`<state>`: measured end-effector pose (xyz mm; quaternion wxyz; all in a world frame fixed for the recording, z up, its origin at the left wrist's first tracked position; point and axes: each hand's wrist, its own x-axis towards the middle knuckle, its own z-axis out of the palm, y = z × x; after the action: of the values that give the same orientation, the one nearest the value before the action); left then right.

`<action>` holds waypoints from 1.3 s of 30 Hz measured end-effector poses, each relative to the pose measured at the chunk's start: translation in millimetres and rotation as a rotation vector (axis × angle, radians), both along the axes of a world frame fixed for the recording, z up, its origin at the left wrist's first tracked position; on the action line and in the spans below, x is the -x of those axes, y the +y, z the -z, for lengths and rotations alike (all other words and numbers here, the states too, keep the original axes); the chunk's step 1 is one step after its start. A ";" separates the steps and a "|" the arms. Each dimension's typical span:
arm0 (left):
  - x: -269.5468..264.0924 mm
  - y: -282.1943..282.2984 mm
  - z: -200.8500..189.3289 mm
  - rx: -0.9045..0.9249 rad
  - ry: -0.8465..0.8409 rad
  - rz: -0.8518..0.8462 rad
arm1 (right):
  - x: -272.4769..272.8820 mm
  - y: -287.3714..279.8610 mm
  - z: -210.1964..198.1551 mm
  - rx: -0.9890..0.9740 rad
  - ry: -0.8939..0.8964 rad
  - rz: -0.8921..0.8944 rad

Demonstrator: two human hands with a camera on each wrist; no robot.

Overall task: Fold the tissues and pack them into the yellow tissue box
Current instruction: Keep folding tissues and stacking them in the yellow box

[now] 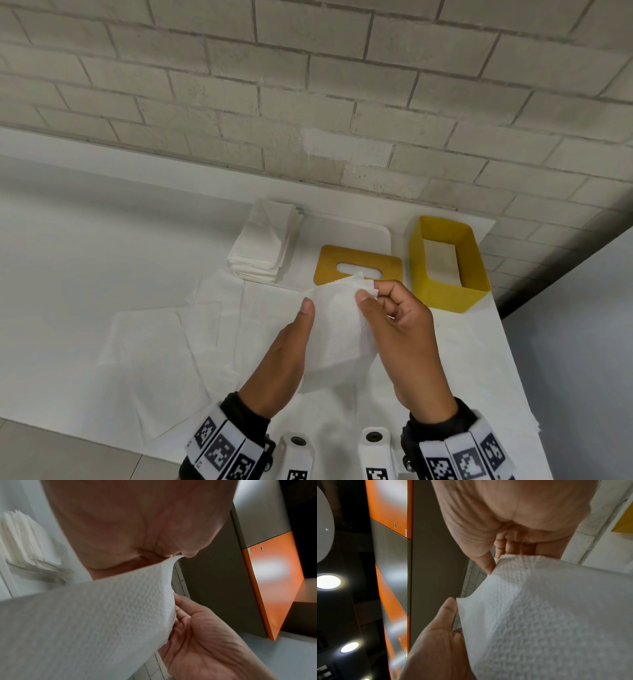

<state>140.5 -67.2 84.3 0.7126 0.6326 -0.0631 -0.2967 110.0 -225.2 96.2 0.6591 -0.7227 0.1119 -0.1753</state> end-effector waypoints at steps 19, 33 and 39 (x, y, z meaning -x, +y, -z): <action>0.1 1.0 -3.0 -0.121 0.043 -0.075 | -1.7 -3.3 5.7 0.029 0.030 0.013; 2.4 4.4 -3.4 -0.047 0.023 -0.019 | 0.5 -2.4 7.5 0.030 0.033 -0.006; 2.2 4.5 -1.6 -0.082 -0.015 -0.005 | 1.6 -0.5 6.7 0.028 0.053 0.018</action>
<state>138.3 -62.7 85.9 0.6864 0.6635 -0.0547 -0.2925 108.3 -225.7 89.6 0.6441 -0.7352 0.1336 -0.1636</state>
